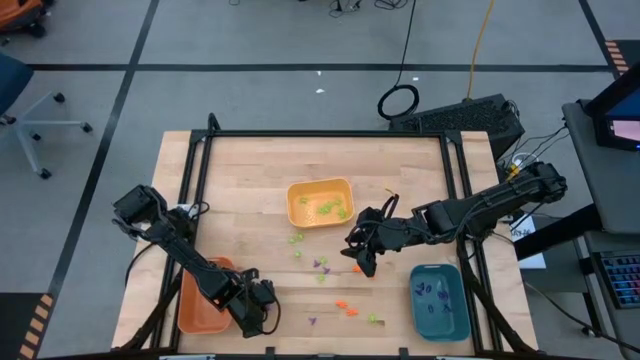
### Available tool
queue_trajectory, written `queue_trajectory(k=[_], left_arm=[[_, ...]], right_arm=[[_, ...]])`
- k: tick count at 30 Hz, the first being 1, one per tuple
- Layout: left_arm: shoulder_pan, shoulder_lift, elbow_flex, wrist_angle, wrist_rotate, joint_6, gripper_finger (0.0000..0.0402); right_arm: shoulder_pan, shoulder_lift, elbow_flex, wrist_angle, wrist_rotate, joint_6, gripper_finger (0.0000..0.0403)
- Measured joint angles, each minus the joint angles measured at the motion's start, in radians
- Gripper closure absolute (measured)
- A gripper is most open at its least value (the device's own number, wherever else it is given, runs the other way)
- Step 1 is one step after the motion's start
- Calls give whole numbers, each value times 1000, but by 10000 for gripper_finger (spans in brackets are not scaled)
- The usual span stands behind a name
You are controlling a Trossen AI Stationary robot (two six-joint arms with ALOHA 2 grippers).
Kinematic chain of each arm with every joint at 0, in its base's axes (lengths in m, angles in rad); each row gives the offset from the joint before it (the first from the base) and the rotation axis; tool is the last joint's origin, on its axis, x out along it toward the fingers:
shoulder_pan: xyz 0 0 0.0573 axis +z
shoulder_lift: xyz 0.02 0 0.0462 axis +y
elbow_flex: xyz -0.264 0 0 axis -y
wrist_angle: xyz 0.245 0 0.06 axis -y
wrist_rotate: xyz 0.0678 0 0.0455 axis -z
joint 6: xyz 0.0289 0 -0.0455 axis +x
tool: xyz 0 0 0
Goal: Sort Halloween decoration
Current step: Put the violet witch hat toy into the blue bin
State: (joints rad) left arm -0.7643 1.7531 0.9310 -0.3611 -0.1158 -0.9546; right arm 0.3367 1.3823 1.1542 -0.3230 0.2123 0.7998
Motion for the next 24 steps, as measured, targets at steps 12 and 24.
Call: queue_trajectory(k=[12, 24], left_arm=[[-1, 2, 5, 8, 2, -6, 400], [-1, 3, 87, -10, -5, -8, 401]], right_arm=[[0, 0, 0, 0, 0, 0, 216], [0, 0, 0, 0, 0, 0, 216]])
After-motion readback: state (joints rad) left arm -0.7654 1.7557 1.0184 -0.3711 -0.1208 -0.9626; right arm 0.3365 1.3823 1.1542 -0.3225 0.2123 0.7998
